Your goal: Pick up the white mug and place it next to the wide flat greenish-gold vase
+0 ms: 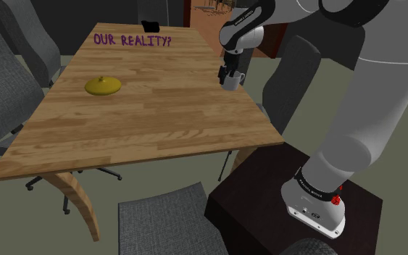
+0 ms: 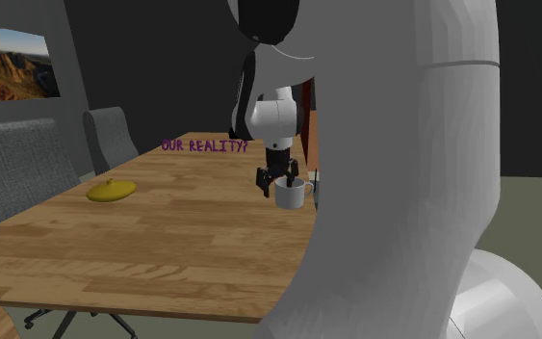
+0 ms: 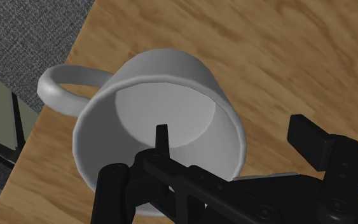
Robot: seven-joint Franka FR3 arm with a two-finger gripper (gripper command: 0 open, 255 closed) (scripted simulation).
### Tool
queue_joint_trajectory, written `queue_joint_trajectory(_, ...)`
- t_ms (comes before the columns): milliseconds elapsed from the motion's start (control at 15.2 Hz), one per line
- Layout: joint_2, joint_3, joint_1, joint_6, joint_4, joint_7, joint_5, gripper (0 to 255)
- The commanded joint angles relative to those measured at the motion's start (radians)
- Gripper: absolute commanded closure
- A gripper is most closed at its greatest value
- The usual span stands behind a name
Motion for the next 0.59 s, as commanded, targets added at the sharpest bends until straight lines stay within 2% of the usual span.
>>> queue_joint_trajectory(0, 0.0, 0.0, 0.0, 0.001, 0.0, 0.0, 0.0, 0)
queue_joint_trajectory(132, 0.0, 0.0, 0.0, 0.0, 0.0, 0.0, 0.0, 0)
queue_joint_trajectory(198, 0.0, 0.0, 0.0, 0.0, 0.0, 0.0, 0.0, 255)
queue_joint_trajectory(528, 0.0, 0.0, 0.0, 0.0, 0.0, 0.0, 0.0, 255)
